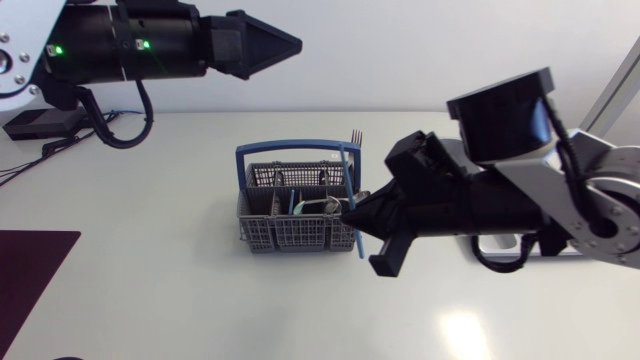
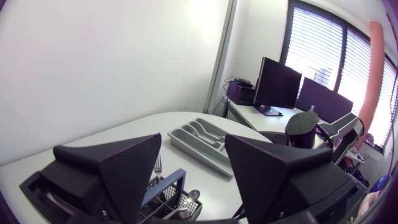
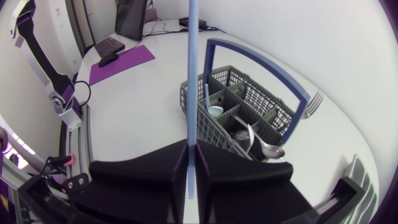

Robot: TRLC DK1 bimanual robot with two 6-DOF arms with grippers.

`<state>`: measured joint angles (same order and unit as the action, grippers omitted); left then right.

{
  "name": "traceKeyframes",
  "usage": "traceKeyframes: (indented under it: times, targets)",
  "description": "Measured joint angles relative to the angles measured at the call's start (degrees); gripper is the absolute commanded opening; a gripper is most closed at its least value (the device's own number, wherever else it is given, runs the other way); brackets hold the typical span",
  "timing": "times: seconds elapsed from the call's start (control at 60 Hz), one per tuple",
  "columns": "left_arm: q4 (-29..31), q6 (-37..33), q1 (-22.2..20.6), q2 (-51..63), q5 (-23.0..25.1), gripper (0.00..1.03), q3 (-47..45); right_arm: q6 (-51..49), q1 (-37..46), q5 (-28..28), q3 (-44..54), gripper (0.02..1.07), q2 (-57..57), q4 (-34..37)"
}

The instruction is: Unload the cutlery basket into the drawer organizer.

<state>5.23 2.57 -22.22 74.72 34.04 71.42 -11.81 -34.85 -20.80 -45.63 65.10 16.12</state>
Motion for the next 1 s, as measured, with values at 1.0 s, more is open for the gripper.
traceKeyframes:
  times: [1.0]
  targets:
    - [9.8, -36.1, -7.2, 0.5, -14.9, 0.77, -15.4, -6.4, 46.8, 4.4, -12.1, 0.08, 29.4, 0.2]
